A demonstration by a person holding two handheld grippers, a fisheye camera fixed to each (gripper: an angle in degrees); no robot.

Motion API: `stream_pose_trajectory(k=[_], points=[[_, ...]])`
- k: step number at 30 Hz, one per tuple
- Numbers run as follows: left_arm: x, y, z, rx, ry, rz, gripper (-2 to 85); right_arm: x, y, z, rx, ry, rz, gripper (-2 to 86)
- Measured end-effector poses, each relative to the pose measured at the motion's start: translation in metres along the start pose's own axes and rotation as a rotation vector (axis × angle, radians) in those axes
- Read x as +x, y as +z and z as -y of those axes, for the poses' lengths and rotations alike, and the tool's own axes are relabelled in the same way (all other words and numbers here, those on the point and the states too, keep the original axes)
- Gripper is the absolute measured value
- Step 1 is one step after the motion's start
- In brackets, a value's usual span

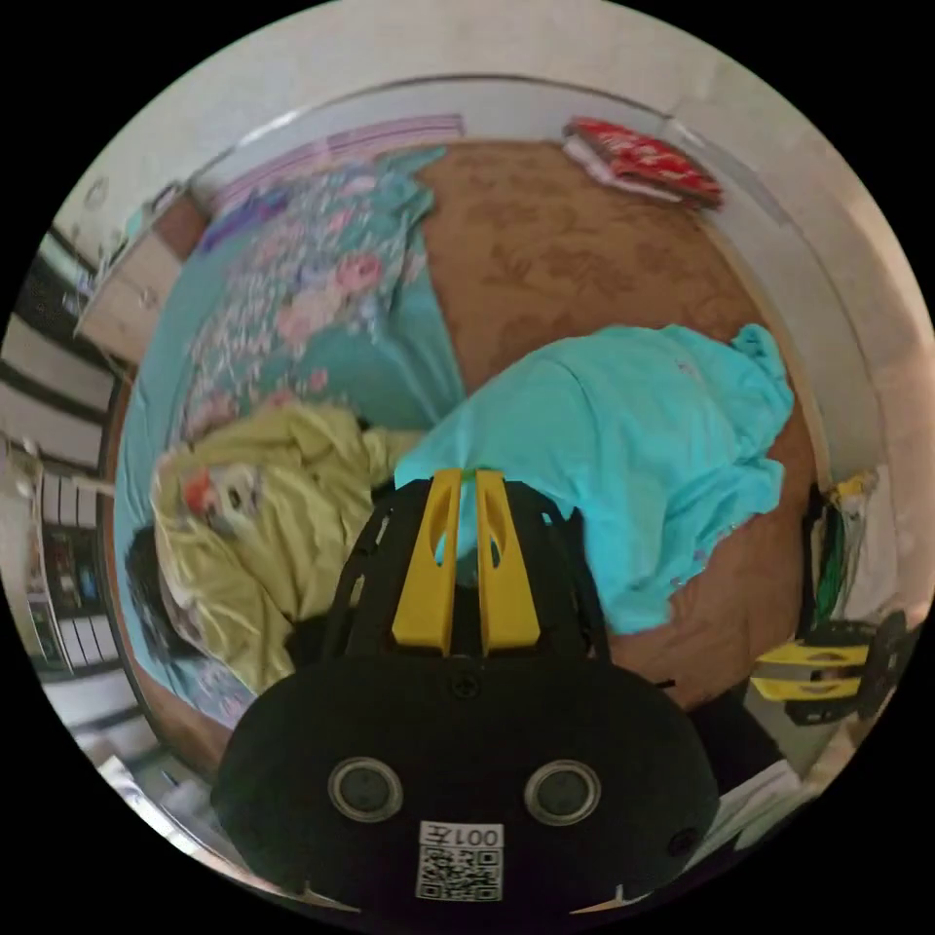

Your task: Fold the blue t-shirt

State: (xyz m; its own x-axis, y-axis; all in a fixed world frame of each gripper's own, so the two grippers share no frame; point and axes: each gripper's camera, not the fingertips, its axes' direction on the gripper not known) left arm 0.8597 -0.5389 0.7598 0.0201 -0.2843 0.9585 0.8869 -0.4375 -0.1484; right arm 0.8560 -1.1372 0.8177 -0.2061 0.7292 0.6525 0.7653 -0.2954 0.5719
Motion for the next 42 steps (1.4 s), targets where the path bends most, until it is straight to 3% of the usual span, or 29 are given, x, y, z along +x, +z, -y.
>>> stream_pose_trajectory(k=[2, 4, 7, 10, 13, 16, 19, 24, 30, 34, 38, 42], points=[[-0.010, 0.028, 0.001, -0.028, -0.055, -0.003, -0.5, 0.013, 0.025, -0.012, -0.029, 0.033, -0.043, 4.2], [-0.002, 0.041, 0.000, -0.018, -0.007, -0.044, 0.1, 0.044, 0.056, -0.036, -0.132, 0.075, -0.232, 7.2], [0.041, 0.059, 0.001, -0.029, 0.226, -0.097, 4.1, 0.111, 0.088, -0.073, -0.280, 0.193, -0.447, 10.3], [0.093, 0.087, 0.007, -0.071, 0.516, -0.159, 7.2, 0.179, 0.108, -0.100, -0.317, 0.294, -0.526, 11.9], [0.119, 0.120, 0.024, -0.101, 0.670, -0.050, 9.2, 0.228, 0.138, -0.107, -0.375, 0.267, -0.610, 12.8], [0.120, 0.155, 0.043, -0.159, 0.737, 0.063, 9.7, 0.267, 0.174, -0.106, -0.438, 0.245, -0.576, 13.0], [0.100, 0.164, 0.073, -0.169, 0.715, -0.018, 8.3, 0.297, 0.184, -0.098, -0.392, 0.257, -0.529, 10.5], [0.057, 0.164, 0.128, -0.255, 0.626, -0.147, -0.3, 0.340, 0.178, -0.094, -0.381, 0.329, -0.287, 3.9], [0.026, 0.115, 0.133, -0.262, 0.652, -0.257, -0.8, 0.316, 0.133, -0.121, -0.462, 0.273, -0.019, 2.6], [0.015, 0.099, 0.126, -0.361, 0.640, -0.354, -0.8, 0.302, 0.125, -0.165, -0.521, 0.409, 0.196, 2.3], [-0.001, 0.091, 0.181, -0.289, 0.600, -0.350, -0.8, 0.319, 0.130, -0.166, -0.485, 0.452, 0.102, 2.1], [-0.022, 0.038, 0.337, -0.040, 0.619, -0.285, -0.9, 0.379, 0.097, -0.082, -0.365, 0.216, -0.274, 1.7]])
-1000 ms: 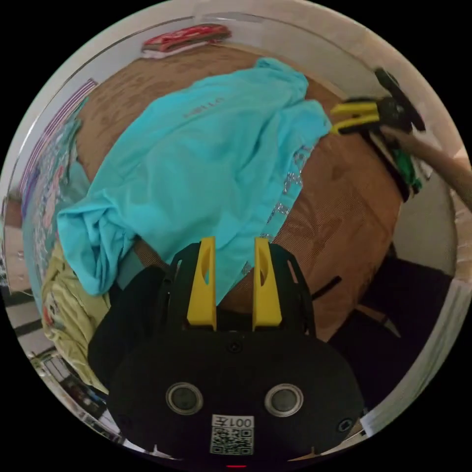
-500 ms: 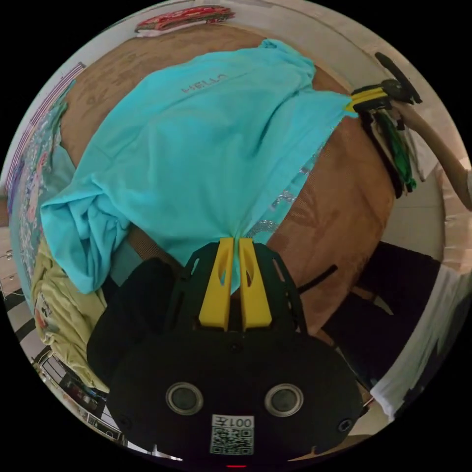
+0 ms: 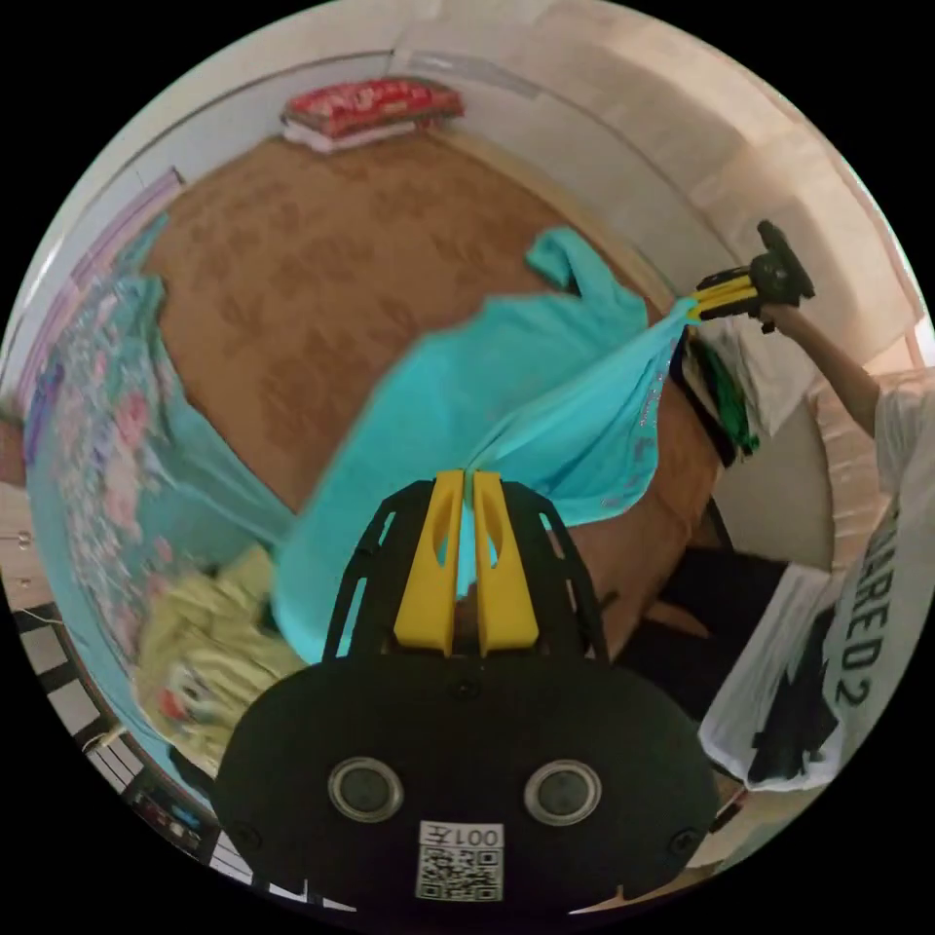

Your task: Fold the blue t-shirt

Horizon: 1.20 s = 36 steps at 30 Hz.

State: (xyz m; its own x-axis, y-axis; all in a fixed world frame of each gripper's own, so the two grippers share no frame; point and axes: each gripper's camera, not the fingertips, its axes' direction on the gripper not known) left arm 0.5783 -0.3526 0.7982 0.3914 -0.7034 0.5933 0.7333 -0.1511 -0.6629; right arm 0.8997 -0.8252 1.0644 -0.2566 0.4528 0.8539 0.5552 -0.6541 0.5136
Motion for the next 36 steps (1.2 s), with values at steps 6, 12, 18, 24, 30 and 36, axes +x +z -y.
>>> stream_pose_trajectory(k=[6, 12, 18, 24, 30, 36], points=[[-0.043, -0.182, 0.110, 0.270, 0.016, 0.328, -0.9, 0.070, -0.174, 0.061, 0.436, 0.083, -0.390, 0.6], [0.002, -0.265, 0.091, 0.451, 0.098, 0.534, -0.9, 0.014, -0.239, 0.017, 0.632, 0.072, -0.697, 0.2], [0.022, -0.200, 0.029, 0.338, 0.144, 0.509, -0.9, -0.043, -0.181, -0.049, 0.630, 0.040, -0.608, 0.3], [0.000, -0.049, -0.039, 0.155, 0.060, 0.230, -1.0, -0.062, -0.038, -0.090, 0.422, 0.097, -0.351, 0.2], [-0.026, 0.066, -0.080, -0.054, -0.078, -0.016, -1.0, -0.054, 0.067, -0.101, 0.241, 0.171, -0.120, 0.4], [-0.020, 0.122, -0.102, 0.003, -0.058, 0.125, -0.8, -0.057, 0.132, -0.113, 0.213, 0.190, -0.086, 1.0]])
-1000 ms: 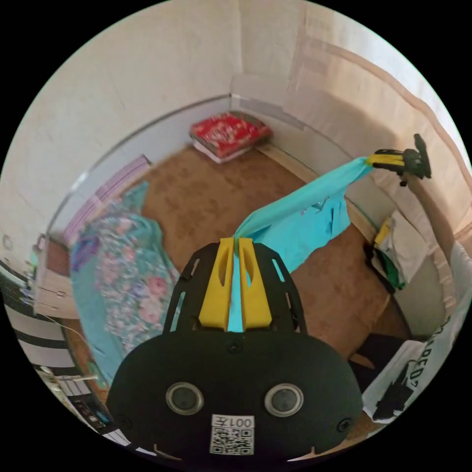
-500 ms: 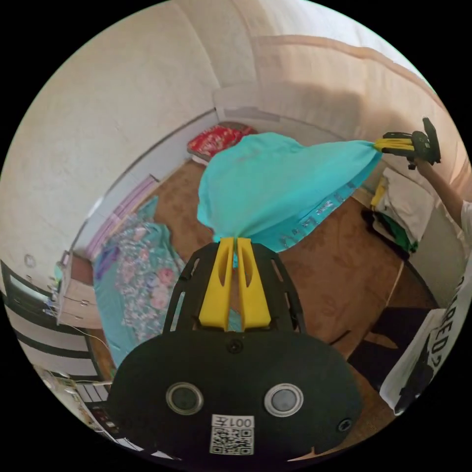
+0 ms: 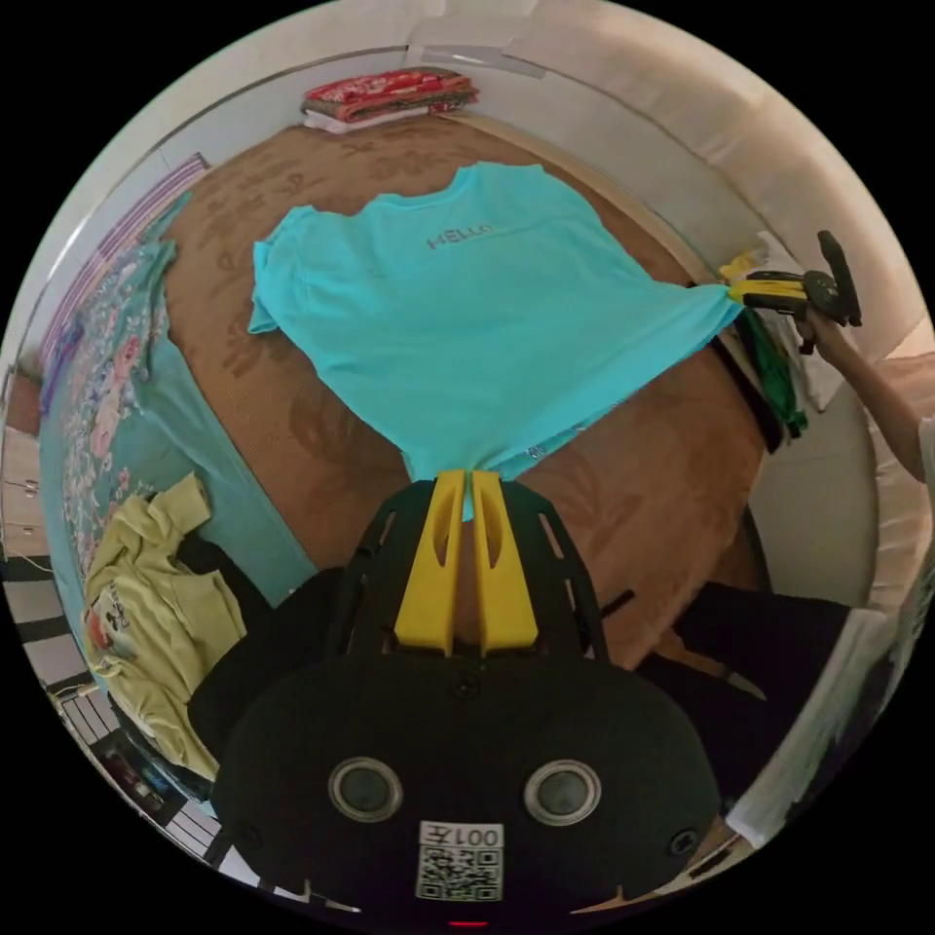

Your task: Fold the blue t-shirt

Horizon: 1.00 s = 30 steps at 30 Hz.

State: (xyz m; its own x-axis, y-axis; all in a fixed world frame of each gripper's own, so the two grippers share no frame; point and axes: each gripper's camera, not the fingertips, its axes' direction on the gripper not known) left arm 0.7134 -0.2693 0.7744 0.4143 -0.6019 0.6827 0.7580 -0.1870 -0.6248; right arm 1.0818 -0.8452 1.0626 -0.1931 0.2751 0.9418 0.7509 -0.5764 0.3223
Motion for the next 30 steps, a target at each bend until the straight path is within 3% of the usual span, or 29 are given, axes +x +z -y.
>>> stream_pose_trajectory(k=[3, 6, 11, 17, 24, 30], points=[[0.005, 0.033, 0.004, 0.054, 0.021, 0.195, -0.4, -0.013, 0.042, -0.004, 0.040, -0.050, -0.158, 2.1], [0.001, 0.070, 0.011, -0.018, -0.033, 0.294, 1.0, -0.022, 0.088, -0.002, -0.057, -0.065, -0.224, 4.4], [-0.009, 0.087, -0.008, -0.054, -0.111, 0.283, 6.1, -0.018, 0.105, -0.020, -0.064, 0.048, -0.253, 9.5], [-0.028, 0.101, -0.040, -0.086, -0.201, 0.243, 7.9, -0.004, 0.129, -0.052, -0.163, 0.174, -0.169, 9.6], [-0.046, 0.105, -0.055, -0.070, -0.251, 0.187, 7.8, 0.019, 0.131, -0.068, -0.020, 0.337, -0.099, 7.5], [-0.057, 0.101, -0.074, -0.043, -0.276, 0.129, 5.1, 0.041, 0.131, -0.077, 0.002, 0.341, 0.019, 6.5]])
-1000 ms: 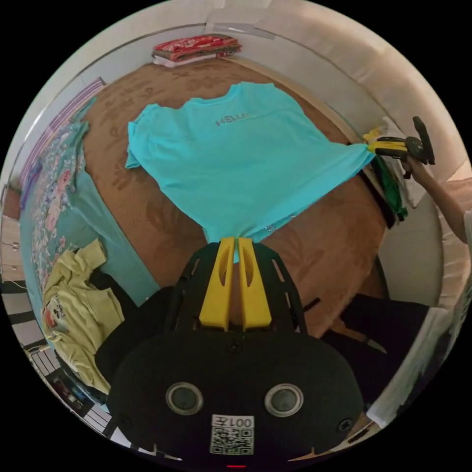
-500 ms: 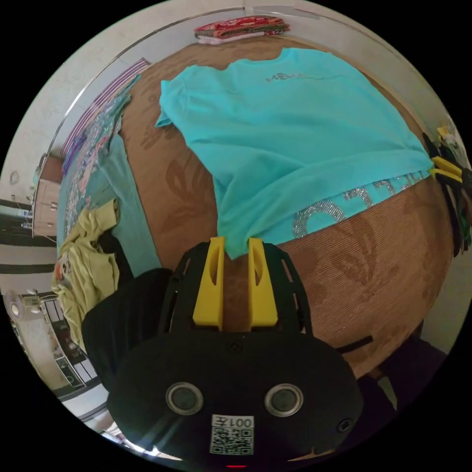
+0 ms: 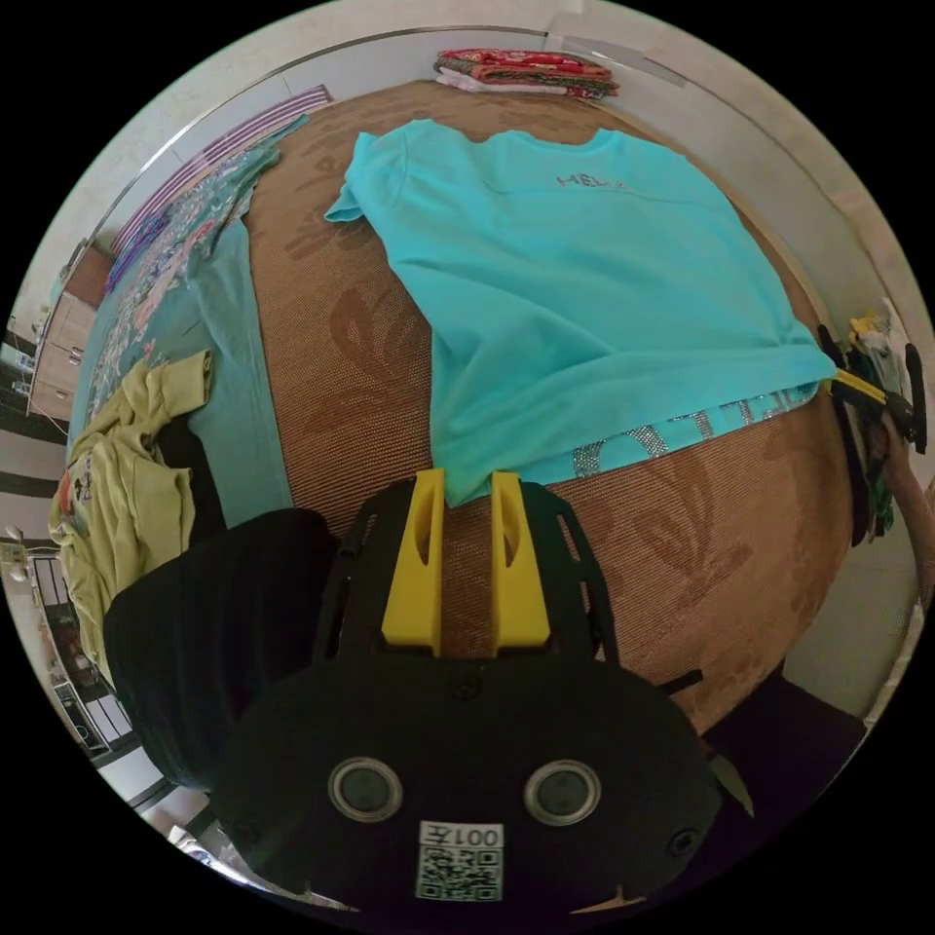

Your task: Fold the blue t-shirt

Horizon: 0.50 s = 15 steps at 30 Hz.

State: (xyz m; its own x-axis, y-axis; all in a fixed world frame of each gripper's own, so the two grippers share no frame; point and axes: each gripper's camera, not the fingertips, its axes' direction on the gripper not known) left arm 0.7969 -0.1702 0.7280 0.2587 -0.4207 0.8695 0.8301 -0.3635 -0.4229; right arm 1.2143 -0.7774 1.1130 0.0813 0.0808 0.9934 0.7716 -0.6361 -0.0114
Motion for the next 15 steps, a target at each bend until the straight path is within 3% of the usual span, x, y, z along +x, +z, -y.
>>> stream_pose_trajectory(k=[10, 15], points=[[-0.017, -0.004, -0.025, 0.020, -0.021, -0.058, 2.4, 0.044, -0.007, -0.006, 0.043, 0.080, 0.137, 6.5], [-0.020, -0.007, -0.039, 0.042, -0.060, -0.098, -0.4, 0.052, -0.003, -0.012, 0.032, 0.115, 0.088, 4.4]])
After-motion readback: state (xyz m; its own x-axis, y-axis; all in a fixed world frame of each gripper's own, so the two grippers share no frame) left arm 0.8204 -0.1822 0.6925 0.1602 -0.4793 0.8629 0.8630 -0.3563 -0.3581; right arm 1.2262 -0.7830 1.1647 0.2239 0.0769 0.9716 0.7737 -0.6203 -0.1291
